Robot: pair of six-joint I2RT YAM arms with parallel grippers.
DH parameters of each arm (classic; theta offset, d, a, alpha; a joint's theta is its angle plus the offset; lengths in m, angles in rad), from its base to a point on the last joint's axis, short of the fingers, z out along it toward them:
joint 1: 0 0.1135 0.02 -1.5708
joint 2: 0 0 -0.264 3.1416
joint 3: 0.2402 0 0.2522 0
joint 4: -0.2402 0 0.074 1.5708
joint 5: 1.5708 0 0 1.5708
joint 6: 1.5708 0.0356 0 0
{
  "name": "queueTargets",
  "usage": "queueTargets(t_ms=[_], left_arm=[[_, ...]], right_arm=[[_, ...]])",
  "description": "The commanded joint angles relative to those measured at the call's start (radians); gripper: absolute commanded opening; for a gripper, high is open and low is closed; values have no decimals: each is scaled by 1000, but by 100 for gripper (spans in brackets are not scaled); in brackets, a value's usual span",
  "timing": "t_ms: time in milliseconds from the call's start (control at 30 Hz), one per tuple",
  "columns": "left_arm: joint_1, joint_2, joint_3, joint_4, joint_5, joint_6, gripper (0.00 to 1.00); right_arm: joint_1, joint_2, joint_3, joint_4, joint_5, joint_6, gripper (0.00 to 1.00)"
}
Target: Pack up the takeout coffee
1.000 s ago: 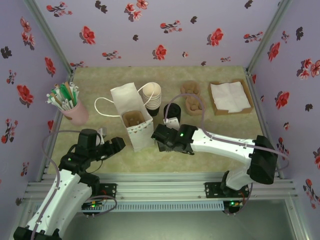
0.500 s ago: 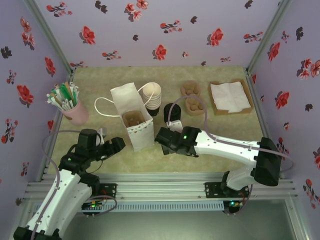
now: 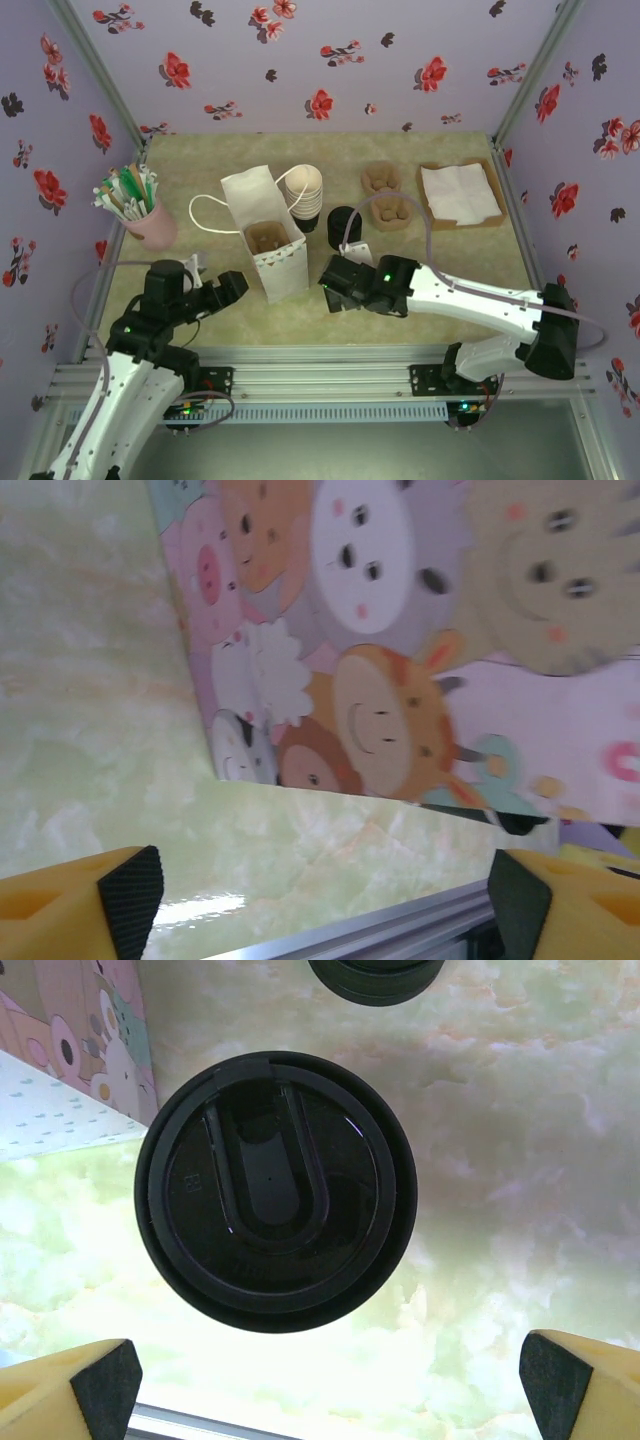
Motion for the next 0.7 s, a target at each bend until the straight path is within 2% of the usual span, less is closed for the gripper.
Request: queueTargets(t_ms=[0, 100, 267, 467, 667], left_arm=[[-5, -50, 74, -69, 0, 25, 95], [-6, -73, 116, -97, 16, 48, 99], [-6, -62, 160, -126, 37, 96, 99], [-6, -62, 156, -116, 36, 94, 99], [-7, -55, 140, -93, 45, 90, 99]], right_arm=[[7, -11, 24, -46, 54, 12, 99], [6, 5, 56, -79, 78, 60, 99], [3, 58, 125, -96, 38, -71, 99], [-5, 65, 153, -51, -28, -207, 99], [-78, 112, 225, -109, -219, -281, 99]])
